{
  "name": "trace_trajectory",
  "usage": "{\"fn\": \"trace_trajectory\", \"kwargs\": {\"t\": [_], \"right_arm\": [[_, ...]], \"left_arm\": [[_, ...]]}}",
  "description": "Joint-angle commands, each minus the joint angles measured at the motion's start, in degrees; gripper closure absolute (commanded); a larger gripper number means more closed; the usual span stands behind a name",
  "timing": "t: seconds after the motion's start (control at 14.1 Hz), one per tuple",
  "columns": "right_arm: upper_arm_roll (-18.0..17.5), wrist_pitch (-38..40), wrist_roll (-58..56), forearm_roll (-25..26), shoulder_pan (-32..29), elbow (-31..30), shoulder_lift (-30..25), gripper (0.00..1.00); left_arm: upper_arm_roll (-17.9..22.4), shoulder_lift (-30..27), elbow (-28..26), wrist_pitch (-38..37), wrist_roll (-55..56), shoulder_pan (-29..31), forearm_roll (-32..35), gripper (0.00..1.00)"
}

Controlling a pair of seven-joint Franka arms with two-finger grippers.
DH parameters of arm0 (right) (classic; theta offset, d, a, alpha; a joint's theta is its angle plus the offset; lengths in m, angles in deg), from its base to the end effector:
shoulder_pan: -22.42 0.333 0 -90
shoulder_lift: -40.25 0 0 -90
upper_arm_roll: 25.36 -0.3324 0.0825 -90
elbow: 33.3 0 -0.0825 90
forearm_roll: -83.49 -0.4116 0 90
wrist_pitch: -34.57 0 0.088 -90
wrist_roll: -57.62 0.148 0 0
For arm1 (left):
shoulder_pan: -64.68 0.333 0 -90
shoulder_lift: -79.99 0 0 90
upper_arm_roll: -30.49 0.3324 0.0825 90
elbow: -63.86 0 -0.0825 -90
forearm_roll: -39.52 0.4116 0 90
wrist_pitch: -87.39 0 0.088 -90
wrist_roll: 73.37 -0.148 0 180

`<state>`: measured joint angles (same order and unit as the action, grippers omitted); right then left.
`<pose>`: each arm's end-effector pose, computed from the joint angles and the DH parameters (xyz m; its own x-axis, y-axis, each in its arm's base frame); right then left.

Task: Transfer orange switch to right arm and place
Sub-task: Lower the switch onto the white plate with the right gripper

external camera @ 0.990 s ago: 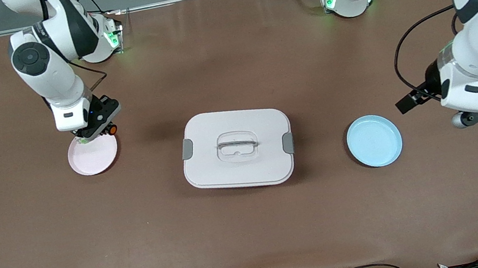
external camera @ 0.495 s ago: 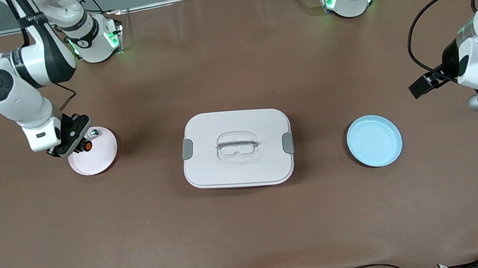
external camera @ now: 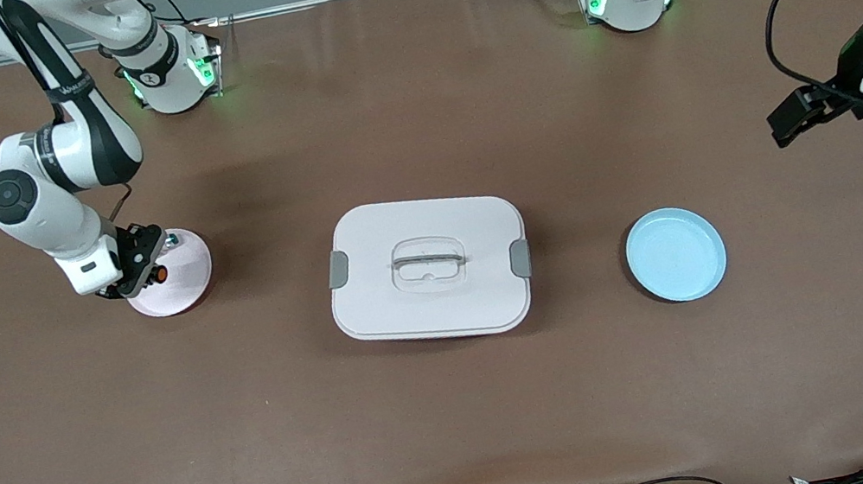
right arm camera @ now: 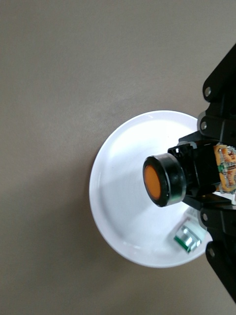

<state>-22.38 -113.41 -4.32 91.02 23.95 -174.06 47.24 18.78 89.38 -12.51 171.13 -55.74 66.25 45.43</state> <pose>0.5002 -0.0138 0.2013 0.3927 0.9172 -0.0675 0.9197 -0.3911 0.0355 0.6167 -0.0828 0.6114 0.9898 0.1423 -0.0091 0.1412 -0.9871 -0.0760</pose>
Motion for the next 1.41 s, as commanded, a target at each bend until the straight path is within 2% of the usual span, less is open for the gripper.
{"fn": "trace_trajectory", "kwargs": {"t": [0.0, 0.5, 0.85, 1.06, 1.34], "right_arm": [[-0.87, -3.18, -5.37, 1.0, -2.06, 0.66, 3.73, 1.0], [-0.87, -6.17, -5.64, 1.0, -2.06, 0.66, 7.78, 1.0], [-0.87, -7.06, -5.64, 1.0, -1.97, 0.74, 9.27, 0.98], [-0.87, -7.14, -5.64, 1.0, -1.97, 0.75, 9.8, 0.92], [-0.87, -7.94, -5.64, 1.0, -1.88, 0.75, 10.42, 0.9]], "left_arm": [[4.06, -5.69, -6.77, 1.34, -5.04, -2.53, -1.87, 0.0], [8.81, -7.36, -7.75, 1.34, -14.02, -3.68, -4.42, 0.0], [8.11, -8.86, -8.8, 1.86, -13.5, -3.59, -3.63, 0.0], [7.84, -10.79, -11.17, 1.86, -14.2, -1.93, -4.51, 0.0], [7.76, -10.88, -11.18, 1.43, -14.11, -2.01, -4.42, 0.0]]}}
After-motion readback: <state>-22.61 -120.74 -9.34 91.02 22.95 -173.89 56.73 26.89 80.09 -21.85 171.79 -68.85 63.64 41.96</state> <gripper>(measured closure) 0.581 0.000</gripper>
